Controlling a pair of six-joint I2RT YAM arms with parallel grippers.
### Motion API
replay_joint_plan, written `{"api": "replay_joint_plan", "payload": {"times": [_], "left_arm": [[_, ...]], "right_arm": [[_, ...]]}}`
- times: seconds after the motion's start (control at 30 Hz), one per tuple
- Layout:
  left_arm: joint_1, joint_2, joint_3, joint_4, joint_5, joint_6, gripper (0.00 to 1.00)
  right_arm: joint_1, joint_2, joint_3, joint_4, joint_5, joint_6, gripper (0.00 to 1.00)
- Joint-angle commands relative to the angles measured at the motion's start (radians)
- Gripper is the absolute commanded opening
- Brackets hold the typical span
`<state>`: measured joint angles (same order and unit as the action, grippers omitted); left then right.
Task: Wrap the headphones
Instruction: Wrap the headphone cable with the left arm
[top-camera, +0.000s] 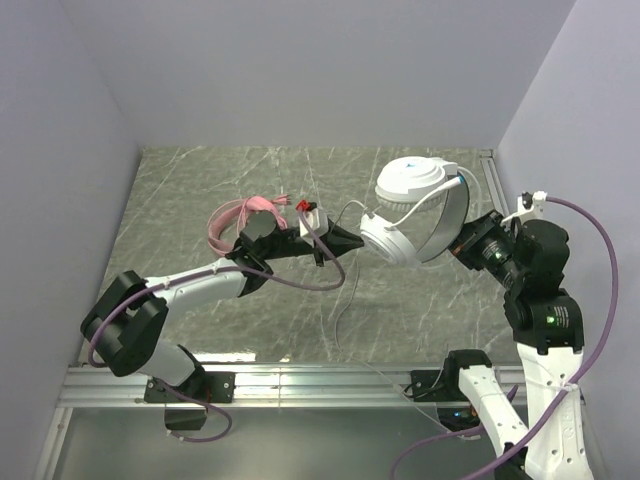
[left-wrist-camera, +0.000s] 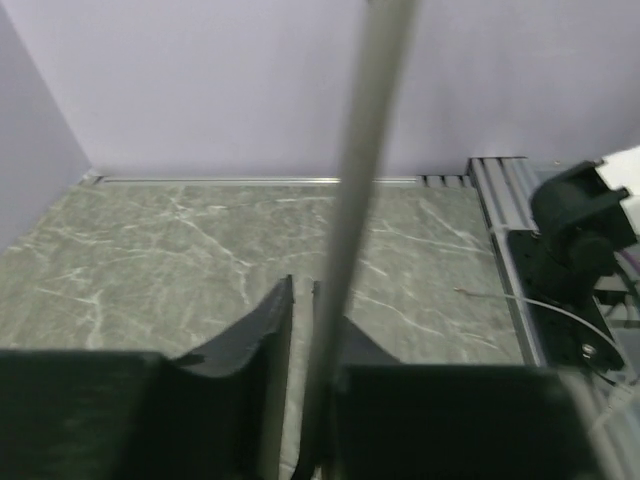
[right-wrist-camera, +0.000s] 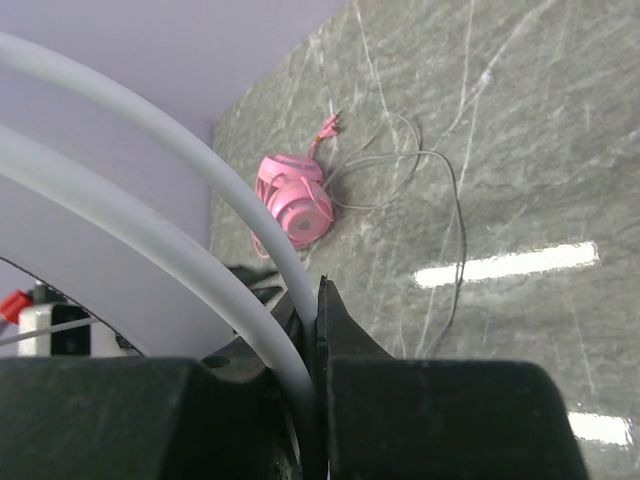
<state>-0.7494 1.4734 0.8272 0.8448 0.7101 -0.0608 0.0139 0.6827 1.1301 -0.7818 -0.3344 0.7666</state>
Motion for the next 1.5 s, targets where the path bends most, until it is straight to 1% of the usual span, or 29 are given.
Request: {"api": "replay_joint_plan", "payload": {"times": [0.0, 0.03, 0.07, 0.1, 0.17, 0.27, 0.33, 0.4, 0.47, 0.53, 0.7, 0.8, 0.87, 0.97, 1.03, 1.1, 1.17, 1.2, 1.27, 1.37, 1.43, 1.47], "left_arm": [[-0.005, -0.056, -0.031, 0.054, 0.097, 0.029, 0.13], [-0.013, -0.056, -0.030, 0.015, 0.103, 0.041, 0.09], [-0.019, -0.058, -0.025, -0.013, 0.106, 0.086, 0.02], [-0.025, -0.058, -0.019, -0.039, 0.103, 0.105, 0.00], [-0.054, -0.061, -0.020, -0.096, 0.091, 0.160, 0.01], [-0.090, -0.071, -0.025, -0.139, 0.069, 0.202, 0.01], [-0.111, -0.079, -0.036, -0.177, 0.057, 0.213, 0.00], [-0.125, -0.082, -0.068, -0.181, 0.040, 0.223, 0.01], [-0.139, -0.090, -0.103, -0.146, 0.000, 0.210, 0.01], [-0.140, -0.087, -0.157, -0.070, -0.014, 0.187, 0.00], [-0.140, -0.070, -0.160, -0.056, -0.014, 0.162, 0.01], [-0.146, -0.070, -0.161, -0.050, -0.009, 0.131, 0.01], [-0.171, -0.070, -0.168, -0.058, -0.021, 0.118, 0.00], [-0.229, -0.070, -0.198, -0.050, -0.098, 0.087, 0.01], [-0.281, -0.055, -0.218, -0.014, -0.159, 0.031, 0.01], [-0.321, -0.041, -0.241, 0.036, -0.188, 0.001, 0.01], [-0.344, -0.028, -0.273, 0.080, -0.201, -0.039, 0.01], [-0.364, -0.027, -0.286, 0.118, -0.213, -0.053, 0.00], [-0.381, -0.031, -0.310, 0.143, -0.219, -0.091, 0.01], [-0.419, -0.044, -0.312, 0.103, -0.242, -0.102, 0.01], [-0.441, -0.050, -0.313, 0.082, -0.259, -0.099, 0.00], [-0.444, -0.051, -0.322, 0.089, -0.259, -0.103, 0.00]], "right_arm": [[-0.006, -0.023, 0.004, 0.122, -0.031, 0.066, 0.00], [-0.005, -0.028, 0.002, 0.124, -0.029, 0.074, 0.00], [-0.005, -0.029, 0.002, 0.124, -0.029, 0.077, 0.00], [-0.005, -0.032, 0.003, 0.127, -0.026, 0.082, 0.00], [-0.005, -0.040, 0.003, 0.128, -0.023, 0.088, 0.00], [-0.005, -0.046, 0.005, 0.127, -0.017, 0.091, 0.00], [-0.005, -0.051, 0.003, 0.128, -0.012, 0.100, 0.00], [-0.005, -0.057, 0.002, 0.131, -0.011, 0.108, 0.00], [-0.005, -0.064, 0.005, 0.130, -0.006, 0.115, 0.00], [-0.005, -0.072, 0.007, 0.130, 0.001, 0.122, 0.00], [-0.003, -0.074, -0.006, 0.139, 0.020, 0.134, 0.00], [-0.005, -0.084, -0.045, 0.170, 0.053, 0.170, 0.00], [-0.005, -0.097, -0.065, 0.185, 0.072, 0.183, 0.00], [-0.005, -0.087, -0.076, 0.174, 0.120, 0.198, 0.00], [-0.005, -0.083, -0.085, 0.171, 0.135, 0.227, 0.00], [-0.005, -0.100, -0.105, 0.193, 0.144, 0.255, 0.00], [-0.005, -0.110, -0.116, 0.196, 0.193, 0.270, 0.00], [-0.005, -0.115, -0.116, 0.199, 0.207, 0.263, 0.00], [-0.003, -0.106, -0.089, 0.176, 0.261, 0.237, 0.00], [-0.005, -0.066, -0.069, 0.200, 0.223, 0.174, 0.00], [-0.005, -0.045, -0.061, 0.205, 0.207, 0.172, 0.00], [-0.005, -0.043, -0.081, 0.245, 0.172, 0.175, 0.00]]}}
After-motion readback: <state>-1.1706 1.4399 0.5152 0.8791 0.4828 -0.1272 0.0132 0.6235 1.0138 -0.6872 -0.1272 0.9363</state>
